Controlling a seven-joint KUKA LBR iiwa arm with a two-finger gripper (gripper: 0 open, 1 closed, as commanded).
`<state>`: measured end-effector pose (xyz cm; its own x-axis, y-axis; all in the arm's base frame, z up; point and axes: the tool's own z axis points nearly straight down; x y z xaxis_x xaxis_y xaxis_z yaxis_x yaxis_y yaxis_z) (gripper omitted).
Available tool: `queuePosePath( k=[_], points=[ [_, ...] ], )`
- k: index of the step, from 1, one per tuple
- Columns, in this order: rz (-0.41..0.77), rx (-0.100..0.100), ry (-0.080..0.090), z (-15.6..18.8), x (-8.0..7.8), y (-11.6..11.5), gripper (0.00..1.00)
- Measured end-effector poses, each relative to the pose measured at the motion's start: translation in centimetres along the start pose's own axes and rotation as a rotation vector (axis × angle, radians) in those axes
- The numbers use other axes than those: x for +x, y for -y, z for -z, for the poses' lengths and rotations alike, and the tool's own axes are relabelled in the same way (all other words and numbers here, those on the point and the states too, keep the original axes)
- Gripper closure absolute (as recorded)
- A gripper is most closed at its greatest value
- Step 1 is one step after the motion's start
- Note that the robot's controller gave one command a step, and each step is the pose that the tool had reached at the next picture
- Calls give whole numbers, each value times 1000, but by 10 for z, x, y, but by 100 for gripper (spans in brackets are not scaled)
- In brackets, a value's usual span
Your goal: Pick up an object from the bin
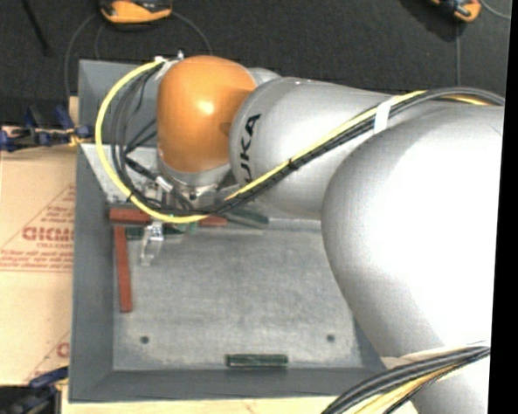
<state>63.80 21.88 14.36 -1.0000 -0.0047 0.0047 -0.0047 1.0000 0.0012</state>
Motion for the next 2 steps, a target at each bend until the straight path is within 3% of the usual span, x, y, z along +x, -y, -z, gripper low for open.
queuePosePath(
  k=[1,2],
  points=[
    [-3,-2,8,5,-2,1,0],
    [-20,-7,24,-64,-20,16,100]
  ],
)
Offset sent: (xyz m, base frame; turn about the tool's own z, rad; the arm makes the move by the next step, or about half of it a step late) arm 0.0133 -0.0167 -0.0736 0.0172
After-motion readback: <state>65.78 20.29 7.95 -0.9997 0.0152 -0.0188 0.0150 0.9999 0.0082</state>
